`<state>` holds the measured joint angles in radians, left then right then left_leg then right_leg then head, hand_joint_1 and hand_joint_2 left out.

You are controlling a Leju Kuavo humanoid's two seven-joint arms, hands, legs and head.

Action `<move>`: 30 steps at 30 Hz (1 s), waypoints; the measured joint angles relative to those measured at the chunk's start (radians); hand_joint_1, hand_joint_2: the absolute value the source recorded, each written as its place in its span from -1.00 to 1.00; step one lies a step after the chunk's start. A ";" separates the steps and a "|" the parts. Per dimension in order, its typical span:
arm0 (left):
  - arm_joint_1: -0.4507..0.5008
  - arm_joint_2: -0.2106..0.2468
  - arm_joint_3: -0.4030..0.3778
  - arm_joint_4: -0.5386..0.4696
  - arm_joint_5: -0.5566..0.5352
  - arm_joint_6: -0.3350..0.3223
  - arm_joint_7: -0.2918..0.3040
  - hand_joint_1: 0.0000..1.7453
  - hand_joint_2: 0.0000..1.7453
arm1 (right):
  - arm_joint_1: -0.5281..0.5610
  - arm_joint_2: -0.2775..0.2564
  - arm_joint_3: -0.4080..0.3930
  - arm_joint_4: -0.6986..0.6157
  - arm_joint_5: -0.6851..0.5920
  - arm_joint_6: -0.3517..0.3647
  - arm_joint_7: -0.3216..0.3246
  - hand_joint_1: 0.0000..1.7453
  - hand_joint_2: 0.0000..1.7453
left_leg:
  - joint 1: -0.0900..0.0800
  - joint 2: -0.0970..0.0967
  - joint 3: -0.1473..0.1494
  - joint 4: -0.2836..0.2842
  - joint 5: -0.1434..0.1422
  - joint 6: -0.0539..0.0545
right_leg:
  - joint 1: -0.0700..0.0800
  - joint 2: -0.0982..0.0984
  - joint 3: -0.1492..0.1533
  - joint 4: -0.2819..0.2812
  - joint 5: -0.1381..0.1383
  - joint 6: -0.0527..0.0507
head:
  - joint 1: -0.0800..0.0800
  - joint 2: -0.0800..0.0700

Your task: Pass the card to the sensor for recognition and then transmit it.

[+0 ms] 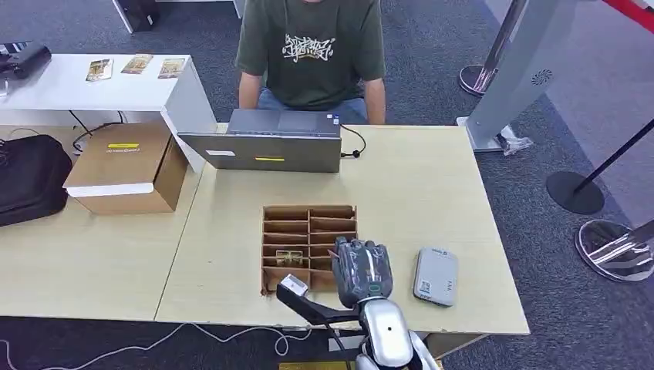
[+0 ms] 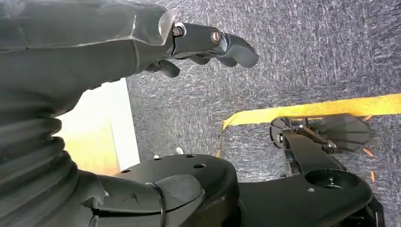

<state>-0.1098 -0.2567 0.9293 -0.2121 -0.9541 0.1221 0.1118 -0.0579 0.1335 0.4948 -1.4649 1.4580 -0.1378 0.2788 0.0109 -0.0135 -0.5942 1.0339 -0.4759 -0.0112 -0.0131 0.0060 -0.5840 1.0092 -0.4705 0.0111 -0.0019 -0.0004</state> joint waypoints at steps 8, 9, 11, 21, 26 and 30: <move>0.001 0.000 0.000 0.000 -0.001 0.007 -0.007 -1.00 1.00 | 0.013 -0.011 -0.061 -0.082 -0.045 -0.256 -0.060 1.00 1.00 | 0.000 0.000 0.000 0.000 0.000 0.000 | 0.000 0.000 0.000 0.000 0.000 0.000 | 0.000 0.000; 0.002 0.000 0.000 0.000 -0.001 0.010 -0.008 -1.00 1.00 | 0.016 -0.012 -0.070 -0.091 -0.056 -0.287 -0.070 1.00 1.00 | 0.000 0.000 0.000 0.000 0.000 0.000 | 0.000 0.000 0.000 0.000 0.000 0.000 | 0.000 0.000; 0.002 0.000 0.000 0.000 -0.001 0.014 -0.011 -1.00 1.00 | 0.023 -0.012 -0.093 -0.113 -0.094 -0.364 -0.102 1.00 1.00 | 0.000 0.000 0.000 0.000 0.000 0.000 | 0.000 0.000 0.000 0.000 0.000 0.000 | 0.000 0.000; 0.002 -0.002 0.000 0.000 -0.012 0.025 -0.014 -1.00 1.00 | 0.078 0.036 -0.245 -0.242 -0.403 -0.555 -0.463 1.00 1.00 | 0.000 0.000 0.000 0.000 0.000 0.000 | 0.000 0.000 0.000 0.000 0.000 0.000 | 0.000 0.000; 0.002 -0.003 0.000 0.000 -0.011 0.032 -0.005 -1.00 1.00 | 0.097 0.066 -0.359 -0.270 -0.557 -0.556 -0.633 1.00 1.00 | 0.000 0.000 0.000 0.000 0.000 0.000 | 0.000 0.000 0.000 0.000 0.000 0.000 | 0.000 0.000; 0.002 -0.004 0.000 0.000 -0.009 0.033 -0.003 -1.00 1.00 | 0.104 0.076 -0.409 -0.274 -0.637 -0.556 -0.701 1.00 1.00 | 0.000 -0.001 0.000 0.000 0.000 0.000 | 0.000 -0.001 0.001 0.000 0.000 0.000 | 0.001 0.000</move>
<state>-0.1079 -0.2605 0.9293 -0.2117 -0.9632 0.1549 0.1091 0.0465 0.2090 0.0859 -1.7388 0.8212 -0.6943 -0.4220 0.0107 -0.0143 -0.5944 1.0340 -0.4760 -0.0111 -0.0133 0.0052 -0.5832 1.0091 -0.4704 0.0114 -0.0011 0.0000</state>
